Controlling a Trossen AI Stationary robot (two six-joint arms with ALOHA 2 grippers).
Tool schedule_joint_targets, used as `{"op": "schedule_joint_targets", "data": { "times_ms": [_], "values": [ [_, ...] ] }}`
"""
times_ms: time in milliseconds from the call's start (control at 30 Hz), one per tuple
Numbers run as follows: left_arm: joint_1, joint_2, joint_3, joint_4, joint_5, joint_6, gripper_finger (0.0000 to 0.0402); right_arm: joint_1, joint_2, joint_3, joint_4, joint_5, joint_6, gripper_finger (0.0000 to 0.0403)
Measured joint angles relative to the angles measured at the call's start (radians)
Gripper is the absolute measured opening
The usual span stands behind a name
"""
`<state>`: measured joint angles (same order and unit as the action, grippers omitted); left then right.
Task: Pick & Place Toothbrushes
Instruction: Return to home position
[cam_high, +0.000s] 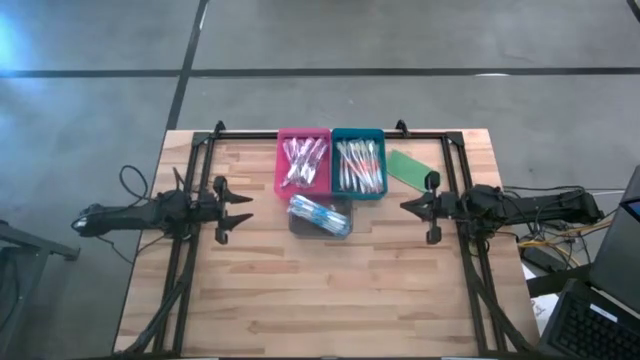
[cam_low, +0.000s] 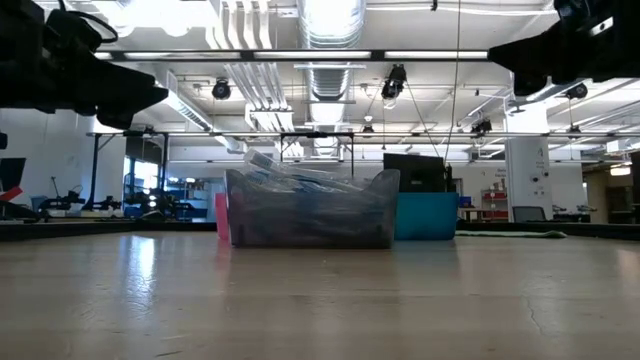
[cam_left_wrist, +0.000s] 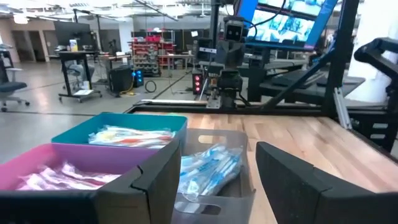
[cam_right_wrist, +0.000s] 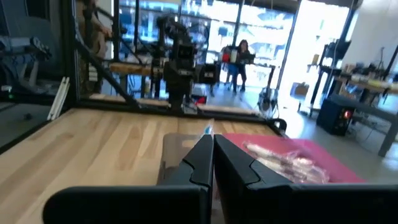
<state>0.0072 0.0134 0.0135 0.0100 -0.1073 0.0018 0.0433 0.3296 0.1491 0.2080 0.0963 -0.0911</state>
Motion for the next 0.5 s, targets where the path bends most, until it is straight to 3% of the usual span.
{"op": "schedule_joint_targets", "data": {
  "times_ms": [267, 500],
  "values": [
    [0.000, 0.053, -0.001, -0.003, 0.000, 0.016, 0.0213, 0.000, -0.135, -0.101, 0.067, -0.007, 0.001, 0.0008],
    [0.000, 0.056, -0.002, 0.001, 0.000, 0.016, 0.0213, -0.002, -0.300, -0.121, -0.146, -0.037, 0.043, 0.0008]
  ]
}}
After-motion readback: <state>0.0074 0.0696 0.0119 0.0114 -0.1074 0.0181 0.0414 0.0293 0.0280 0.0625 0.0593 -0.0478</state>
